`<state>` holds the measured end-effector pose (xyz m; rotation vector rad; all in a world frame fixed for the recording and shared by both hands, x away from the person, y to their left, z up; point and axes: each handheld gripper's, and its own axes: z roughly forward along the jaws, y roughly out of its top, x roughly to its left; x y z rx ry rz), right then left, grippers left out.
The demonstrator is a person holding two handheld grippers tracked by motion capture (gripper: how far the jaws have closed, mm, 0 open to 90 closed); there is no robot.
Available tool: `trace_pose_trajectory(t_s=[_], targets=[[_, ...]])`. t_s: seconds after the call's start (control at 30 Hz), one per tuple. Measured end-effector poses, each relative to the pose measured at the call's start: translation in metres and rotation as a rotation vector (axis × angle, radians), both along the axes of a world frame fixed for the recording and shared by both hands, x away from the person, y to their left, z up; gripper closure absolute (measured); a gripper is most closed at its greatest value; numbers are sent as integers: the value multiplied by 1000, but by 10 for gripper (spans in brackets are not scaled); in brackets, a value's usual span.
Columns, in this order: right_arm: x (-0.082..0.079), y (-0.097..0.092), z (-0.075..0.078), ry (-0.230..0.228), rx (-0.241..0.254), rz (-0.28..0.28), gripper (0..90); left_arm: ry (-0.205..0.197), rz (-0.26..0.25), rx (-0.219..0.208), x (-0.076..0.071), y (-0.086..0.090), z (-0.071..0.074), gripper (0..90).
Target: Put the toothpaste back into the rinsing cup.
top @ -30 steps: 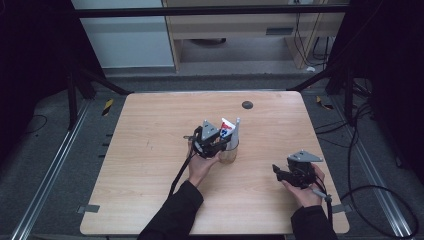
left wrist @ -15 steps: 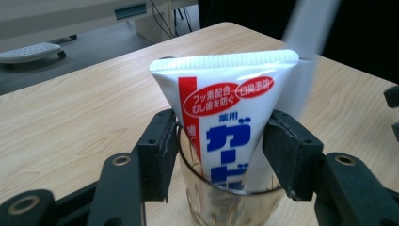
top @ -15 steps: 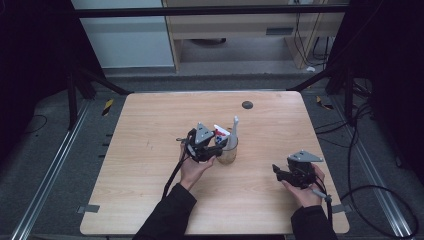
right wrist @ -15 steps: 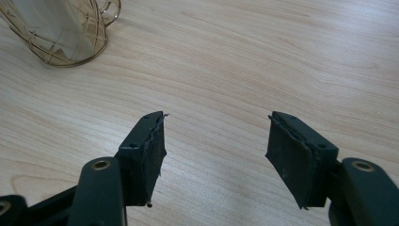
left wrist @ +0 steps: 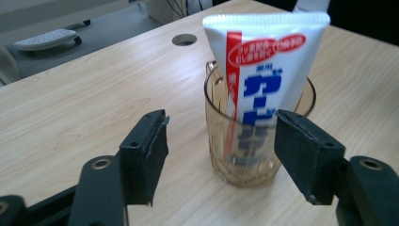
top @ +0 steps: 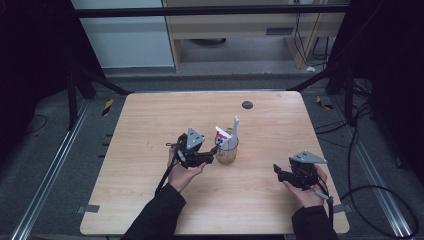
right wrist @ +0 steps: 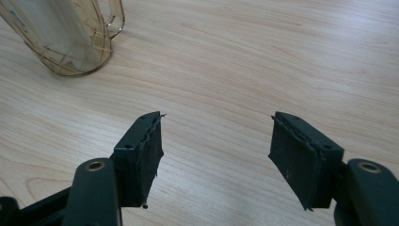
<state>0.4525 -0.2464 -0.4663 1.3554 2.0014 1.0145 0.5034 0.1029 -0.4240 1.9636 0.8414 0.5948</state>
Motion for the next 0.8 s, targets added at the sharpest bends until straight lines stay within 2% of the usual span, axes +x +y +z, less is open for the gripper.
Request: trace_pose_trajectory(t_s=[0.1, 0.2, 0.33, 0.37, 0.43, 0.63, 0.67, 0.77, 0.8], targets=[[-1, -4, 0, 4, 4, -14, 337, -7, -10, 42, -8, 9, -2, 325], [-2, -6, -1, 7, 0, -19, 334, 6, -11, 64, -15, 23, -5, 317], [-2, -8, -2, 11, 1, -23, 328, 26, 10, 56, -24, 45, -9, 306], [-2, -8, -2, 13, 1, -26, 326, 26, 10, 56, -24, 45, -9, 302], [-2, -8, -3, 18, 3, -28, 321, 51, 36, 57, -30, 63, -15, 300], [-2, -8, -5, 28, 0, -26, 314, 94, 110, 72, -41, 99, -30, 293], [-2, -8, -5, 29, 0, -28, 313, 94, 110, 72, -41, 99, -30, 294], [-2, -9, -5, 34, 4, -29, 301, 110, 168, 66, -45, 122, -36, 295], [-2, -9, -5, 37, 5, -30, 296, 110, 168, 66, -45, 122, -36, 294]])
